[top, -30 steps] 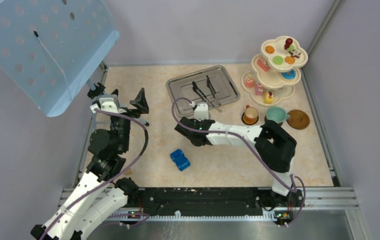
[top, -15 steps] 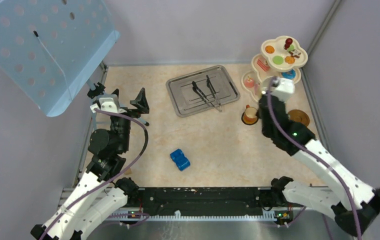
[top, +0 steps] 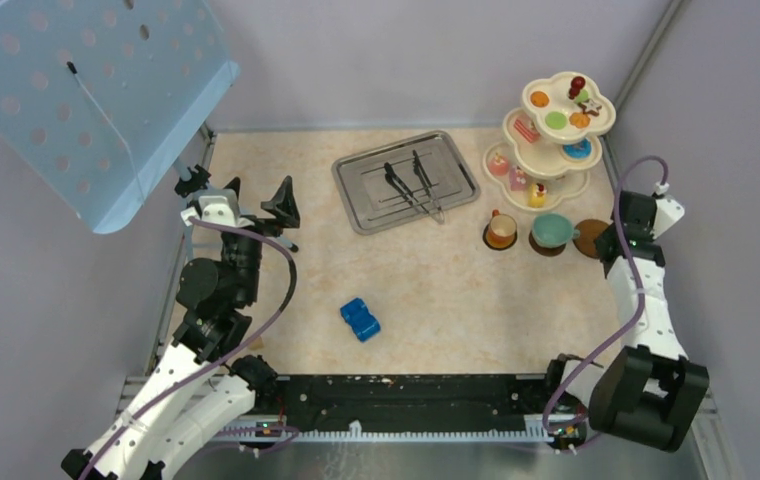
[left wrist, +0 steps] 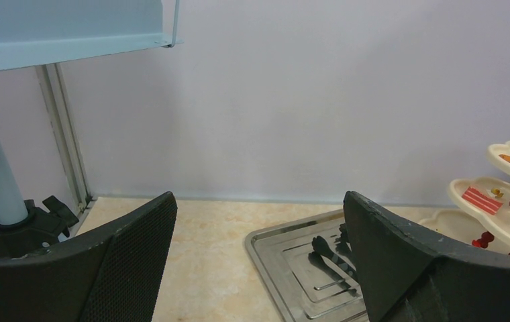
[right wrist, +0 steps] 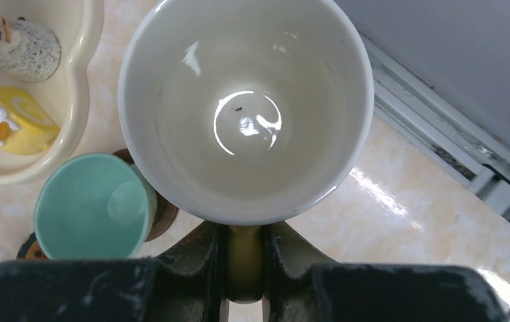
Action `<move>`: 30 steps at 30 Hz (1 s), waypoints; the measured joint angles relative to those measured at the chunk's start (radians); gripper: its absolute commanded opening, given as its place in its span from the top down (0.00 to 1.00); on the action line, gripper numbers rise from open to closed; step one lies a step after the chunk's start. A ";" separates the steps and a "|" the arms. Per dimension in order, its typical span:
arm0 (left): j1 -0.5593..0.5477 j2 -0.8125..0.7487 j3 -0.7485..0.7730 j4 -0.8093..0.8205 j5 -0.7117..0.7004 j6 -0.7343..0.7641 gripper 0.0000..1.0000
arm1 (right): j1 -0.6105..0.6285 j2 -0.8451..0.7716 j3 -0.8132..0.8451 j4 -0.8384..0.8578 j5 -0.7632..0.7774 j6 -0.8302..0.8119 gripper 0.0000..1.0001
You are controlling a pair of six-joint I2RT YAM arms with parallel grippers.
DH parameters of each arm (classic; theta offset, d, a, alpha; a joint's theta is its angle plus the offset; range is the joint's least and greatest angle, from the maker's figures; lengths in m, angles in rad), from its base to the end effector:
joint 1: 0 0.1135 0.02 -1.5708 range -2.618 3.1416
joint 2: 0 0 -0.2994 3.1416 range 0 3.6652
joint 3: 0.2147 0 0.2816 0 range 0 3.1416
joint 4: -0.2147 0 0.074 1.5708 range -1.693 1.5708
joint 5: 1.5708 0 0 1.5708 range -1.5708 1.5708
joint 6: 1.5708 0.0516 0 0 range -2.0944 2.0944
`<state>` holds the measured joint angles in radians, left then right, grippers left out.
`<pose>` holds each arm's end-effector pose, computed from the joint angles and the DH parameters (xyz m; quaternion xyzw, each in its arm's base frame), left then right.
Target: Serve the afternoon tea
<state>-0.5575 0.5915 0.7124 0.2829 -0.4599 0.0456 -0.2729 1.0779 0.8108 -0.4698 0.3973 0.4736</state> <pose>0.1376 -0.0588 0.4204 -0.0223 0.5687 -0.0842 0.8179 0.2350 -0.0865 0.2808 0.4013 0.8055 -0.1398 0.4131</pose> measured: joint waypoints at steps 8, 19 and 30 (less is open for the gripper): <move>0.000 -0.001 0.000 0.000 0.000 -0.005 0.01 | -0.027 0.169 -0.012 0.182 -0.099 -0.047 1.00; 0.000 -0.013 0.000 0.000 -0.001 -0.006 0.01 | -0.038 0.304 -0.011 0.250 -0.132 -0.089 1.00; 0.000 -0.013 0.000 0.000 -0.001 -0.006 0.01 | -0.038 0.313 -0.013 0.298 -0.149 -0.112 1.00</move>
<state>-0.5575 0.5789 0.7124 0.2829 -0.4606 0.0395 -0.3107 1.3911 0.7979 -0.1719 0.2485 0.3618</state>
